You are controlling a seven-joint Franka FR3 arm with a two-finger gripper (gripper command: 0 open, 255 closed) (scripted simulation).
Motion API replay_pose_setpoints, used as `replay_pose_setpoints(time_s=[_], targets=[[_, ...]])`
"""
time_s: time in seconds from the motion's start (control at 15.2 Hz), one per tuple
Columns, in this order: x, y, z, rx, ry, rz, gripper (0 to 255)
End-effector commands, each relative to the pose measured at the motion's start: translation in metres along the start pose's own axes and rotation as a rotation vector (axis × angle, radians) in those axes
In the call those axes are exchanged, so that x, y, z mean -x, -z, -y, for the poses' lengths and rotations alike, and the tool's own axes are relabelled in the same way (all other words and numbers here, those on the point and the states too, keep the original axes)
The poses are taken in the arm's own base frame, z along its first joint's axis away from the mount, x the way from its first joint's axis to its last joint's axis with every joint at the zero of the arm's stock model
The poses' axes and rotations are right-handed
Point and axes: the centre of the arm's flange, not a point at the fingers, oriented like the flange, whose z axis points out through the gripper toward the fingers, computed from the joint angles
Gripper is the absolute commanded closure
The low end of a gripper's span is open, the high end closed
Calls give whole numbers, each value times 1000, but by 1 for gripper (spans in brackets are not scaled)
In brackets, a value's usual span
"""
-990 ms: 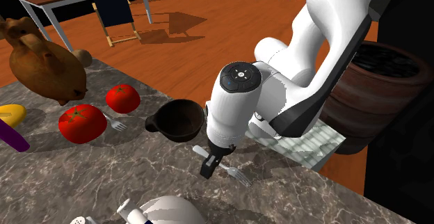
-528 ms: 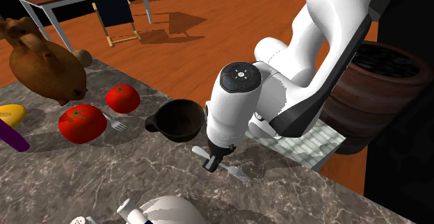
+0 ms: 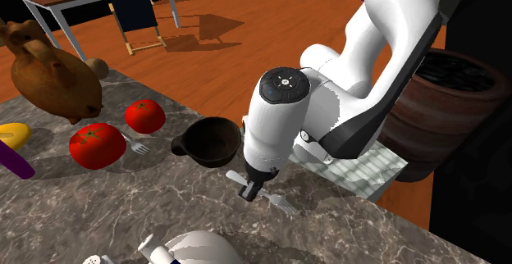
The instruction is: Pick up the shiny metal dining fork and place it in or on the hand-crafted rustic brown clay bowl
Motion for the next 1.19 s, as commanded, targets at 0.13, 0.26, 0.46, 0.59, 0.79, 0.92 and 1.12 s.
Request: replay_pose_setpoints(time_s=[0.13, 0.26, 0.46, 0.59, 0.79, 0.92, 1.12], targets=[[-4, 21, -1, 0, 0, 0, 255], [-5, 31, -1, 0, 0, 0, 255], [-8, 47, -2, 0, 0, 0, 255], [-9, 57, -2, 0, 0, 0, 255], [-11, 73, -2, 0, 0, 0, 255], [-13, 83, -2, 0, 0, 0, 255], [-15, 99, -2, 0, 0, 0, 255]])
